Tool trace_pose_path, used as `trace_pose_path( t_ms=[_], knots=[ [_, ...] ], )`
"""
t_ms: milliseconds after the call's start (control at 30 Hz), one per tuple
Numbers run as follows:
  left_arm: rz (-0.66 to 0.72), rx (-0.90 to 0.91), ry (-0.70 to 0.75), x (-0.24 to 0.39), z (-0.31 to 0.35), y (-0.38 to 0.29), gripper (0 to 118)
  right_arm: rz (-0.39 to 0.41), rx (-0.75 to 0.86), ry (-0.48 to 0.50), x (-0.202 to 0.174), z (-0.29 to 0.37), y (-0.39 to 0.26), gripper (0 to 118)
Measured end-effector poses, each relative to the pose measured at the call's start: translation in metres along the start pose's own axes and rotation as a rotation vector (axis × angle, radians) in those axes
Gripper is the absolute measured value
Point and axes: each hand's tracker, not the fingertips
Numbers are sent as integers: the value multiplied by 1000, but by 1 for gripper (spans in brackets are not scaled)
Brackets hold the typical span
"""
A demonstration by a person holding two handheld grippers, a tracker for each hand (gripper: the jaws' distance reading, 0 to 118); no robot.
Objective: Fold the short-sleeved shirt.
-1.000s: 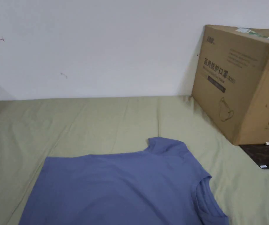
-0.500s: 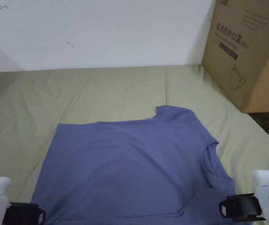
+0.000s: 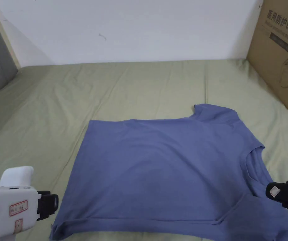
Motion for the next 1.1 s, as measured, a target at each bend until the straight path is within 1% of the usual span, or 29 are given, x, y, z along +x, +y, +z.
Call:
trace_pose_path(
  t_ms=[33, 67, 100, 200, 233, 267, 300, 333, 367, 400, 433, 467, 500, 567, 600, 633, 667, 700, 733, 767, 800, 833, 900, 933, 967, 1000, 1033, 1067, 1100],
  knots=[
    [-9, -19, 13, -8, -12, -3, 66, -20, 5, -2, 4, 1, 1, 2],
    [-12, -70, 18, -13, -24, -6, 89, -60, 31, 2, 9, 4, 0, 2],
    [-3, -107, 19, -17, -35, -10, 95, -109, 41, 17, 16, 5, 0, 2],
    [2, -169, 0, -26, -63, -18, 94, -314, 11, 91, 39, 3, -5, 2],
    [-14, -177, -1, -23, -69, -20, 94, -402, -47, 98, 51, -2, -5, 2],
    [-39, -175, 2, -21, -74, -23, 91, -444, -83, 126, 61, -6, -8, 2],
    [-86, -171, 23, -19, -80, -25, 77, -474, -98, 150, 72, -9, -12, 3],
    [-103, -194, 26, -20, -87, -26, 36, -465, -87, 123, 77, -10, -14, 3],
    [-102, -219, 6, -22, -93, -26, 4, -458, -84, 77, 79, -10, -15, 3],
    [-86, -239, -15, -23, -98, -26, 4, -430, -92, 12, 77, -10, -17, 3],
    [-74, -219, -19, -22, -95, -27, 3, -397, -98, -47, 74, -10, -16, 2],
    [-80, -214, -19, -22, -92, -27, 3, -360, -97, -85, 72, -10, -17, 2],
    [-94, -199, -21, -20, -89, -24, 3, -299, -104, -125, 68, -11, -16, 3],
    [-88, -155, -19, -20, -79, -20, 3, -183, -168, -187, 61, -15, -13, 3],
    [-76, -139, -28, -17, -72, -19, 3, -113, -207, -251, 56, -19, -11, 3],
    [-67, -130, -33, -13, -64, -18, 3, -35, -226, -300, 52, -23, -10, 9],
    [-60, -125, -36, -12, -60, -17, 3, 11, -217, -331, 50, -26, -10, 17],
    [-56, -124, -40, -12, -56, -16, 3, 44, -222, -332, 49, -29, -9, 17],
    [-54, -119, -41, -11, -53, -16, 3, 58, -253, -334, 49, -35, -8, 57],
    [-52, -112, -40, -7, -47, -16, 3, 49, -338, -354, 52, -45, -7, 103],
    [-50, -107, -41, -6, -43, -15, 3, 59, -396, -377, 69, -49, -5, 117],
    [-51, -95, -39, -5, -40, -15, 3, 21, -391, -351, 77, -56, 1, 114],
    [-58, -66, -33, -1, -33, -14, 3, 19, -433, -410, 92, -63, 7, 114],
    [-60, -63, -32, 0, -32, -13, 3, 18, -438, -443, 87, -81, 1, 114],
    [-62, -65, -32, 1, -31, -13, 3, 19, -441, -437, 91, -86, 2, 113],
    [-62, -66, -32, 1, -31, -13, 3, 20, -447, -425, 95, -90, 2, 109],
    [-58, -67, -31, 1, -31, -13, 3, 23, -453, -412, 98, -91, 1, 88],
    [-52, -69, -28, 1, -32, -14, 3, 36, -453, -389, 84, -85, -4, 55],
    [-48, -73, -26, 1, -32, -15, 3, 87, -448, -412, 80, -85, -6, 21]
  ],
)
